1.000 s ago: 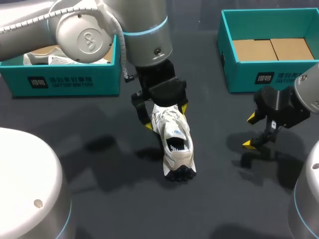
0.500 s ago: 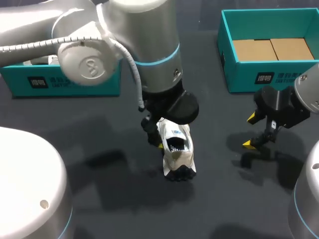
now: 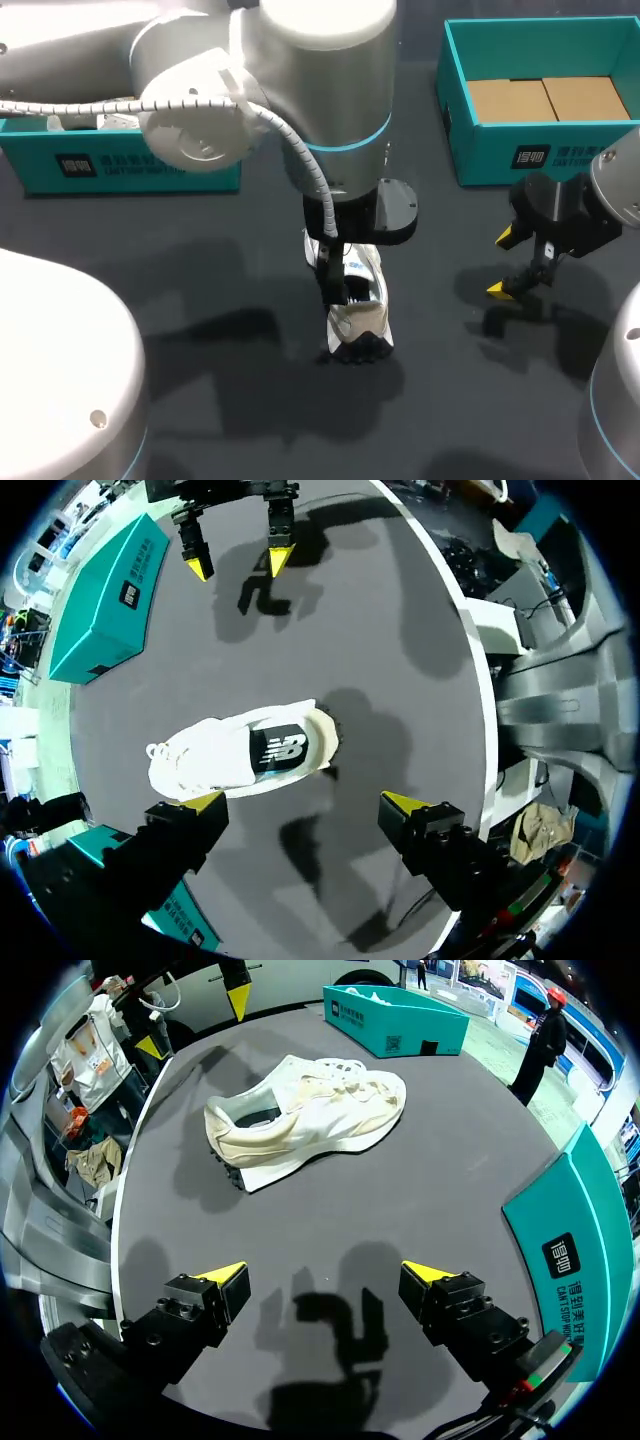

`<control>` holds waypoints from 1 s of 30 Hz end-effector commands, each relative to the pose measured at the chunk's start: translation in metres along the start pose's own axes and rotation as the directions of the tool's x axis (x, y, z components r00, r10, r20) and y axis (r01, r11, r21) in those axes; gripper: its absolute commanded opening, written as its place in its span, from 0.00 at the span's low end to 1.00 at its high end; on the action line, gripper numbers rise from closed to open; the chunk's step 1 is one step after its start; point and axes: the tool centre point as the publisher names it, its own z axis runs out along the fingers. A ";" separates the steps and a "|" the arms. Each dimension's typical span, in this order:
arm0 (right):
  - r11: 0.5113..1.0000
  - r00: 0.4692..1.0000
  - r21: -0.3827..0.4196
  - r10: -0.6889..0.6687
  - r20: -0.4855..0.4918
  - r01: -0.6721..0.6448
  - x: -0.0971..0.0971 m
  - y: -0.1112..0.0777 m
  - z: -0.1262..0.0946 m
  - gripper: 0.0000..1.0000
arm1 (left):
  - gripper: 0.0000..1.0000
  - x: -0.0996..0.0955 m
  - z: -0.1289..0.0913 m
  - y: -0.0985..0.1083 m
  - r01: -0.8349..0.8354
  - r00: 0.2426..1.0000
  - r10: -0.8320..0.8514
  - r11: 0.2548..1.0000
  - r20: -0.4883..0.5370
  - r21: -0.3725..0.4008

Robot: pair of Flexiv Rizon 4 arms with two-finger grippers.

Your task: Take the shoe out of the shoebox, open the shoe tongue, remove and reinsert the insole, then place the shoe into the shoebox

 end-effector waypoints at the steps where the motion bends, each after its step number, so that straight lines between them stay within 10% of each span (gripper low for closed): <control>1: 1.000 1.000 0.001 0.001 0.003 -0.001 0.002 0.000 -0.001 1.00 | 1.00 0.006 0.018 -0.017 0.127 0.992 -0.127 0.990 0.010 -0.061; 30: 1.000 1.000 0.001 0.001 0.003 -0.001 0.002 0.000 -0.001 1.00 | 0.96 0.034 0.108 -0.031 0.210 0.977 -0.211 0.977 -0.042 -0.016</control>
